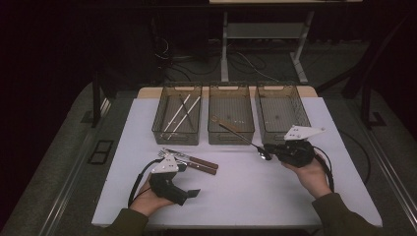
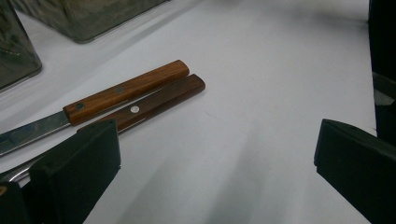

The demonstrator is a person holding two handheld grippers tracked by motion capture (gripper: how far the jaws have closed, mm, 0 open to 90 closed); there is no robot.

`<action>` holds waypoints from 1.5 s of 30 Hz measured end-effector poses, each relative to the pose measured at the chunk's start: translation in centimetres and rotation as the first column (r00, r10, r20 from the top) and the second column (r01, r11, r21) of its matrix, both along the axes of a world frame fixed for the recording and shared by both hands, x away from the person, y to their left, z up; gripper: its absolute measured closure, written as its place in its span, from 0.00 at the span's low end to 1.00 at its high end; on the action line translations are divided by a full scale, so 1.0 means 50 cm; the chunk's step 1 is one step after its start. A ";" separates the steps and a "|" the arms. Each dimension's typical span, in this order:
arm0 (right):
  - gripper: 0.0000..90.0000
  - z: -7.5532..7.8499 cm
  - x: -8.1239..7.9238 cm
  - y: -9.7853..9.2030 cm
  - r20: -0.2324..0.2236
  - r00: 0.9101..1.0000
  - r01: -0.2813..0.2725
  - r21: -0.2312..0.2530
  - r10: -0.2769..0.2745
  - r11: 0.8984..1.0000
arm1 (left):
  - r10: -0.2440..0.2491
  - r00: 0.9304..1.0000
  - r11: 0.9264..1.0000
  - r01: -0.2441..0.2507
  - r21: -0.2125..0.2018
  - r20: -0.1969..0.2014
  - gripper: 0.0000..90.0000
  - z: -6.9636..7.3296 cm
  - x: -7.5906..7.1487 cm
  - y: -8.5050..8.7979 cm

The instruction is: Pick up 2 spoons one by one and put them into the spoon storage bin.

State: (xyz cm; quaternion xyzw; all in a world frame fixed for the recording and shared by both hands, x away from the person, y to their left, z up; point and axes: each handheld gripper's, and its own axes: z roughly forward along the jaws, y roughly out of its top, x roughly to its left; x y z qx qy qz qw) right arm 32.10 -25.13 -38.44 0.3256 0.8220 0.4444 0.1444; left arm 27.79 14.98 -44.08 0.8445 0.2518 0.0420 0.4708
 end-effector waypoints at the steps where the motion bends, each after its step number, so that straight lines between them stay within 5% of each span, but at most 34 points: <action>1: 0.99 0.004 0.006 0.001 0.011 1.000 0.007 0.002 -0.007 1.000 | 0.000 1.000 1.000 0.000 0.000 0.000 0.00 0.000 0.000 0.000; 16: 0.99 0.038 0.092 0.044 0.037 0.994 0.098 0.034 -0.099 0.995 | -0.002 1.000 1.000 0.002 0.007 0.001 0.00 -0.001 0.000 0.001; 25: 0.99 0.049 0.158 0.083 0.001 0.987 0.163 -0.006 -0.163 0.987 | -0.004 1.000 1.000 0.004 0.000 0.000 0.00 -0.001 0.000 0.001; 33: 0.97 0.038 0.217 0.117 -0.025 0.975 0.220 -0.090 -0.223 0.971 | -0.012 1.000 1.000 0.012 0.001 -0.001 0.00 -0.001 0.000 0.000; 40: 0.57 0.022 0.225 0.125 -0.031 0.975 0.219 -0.077 -0.222 0.973 | -0.016 1.000 1.000 0.016 0.001 0.001 0.00 -0.001 0.000 -0.001; 45: 0.45 0.019 0.213 0.118 -0.043 0.981 0.189 -0.051 -0.192 0.981 | -0.013 1.000 1.000 0.013 0.003 0.001 0.00 -0.001 0.000 -0.001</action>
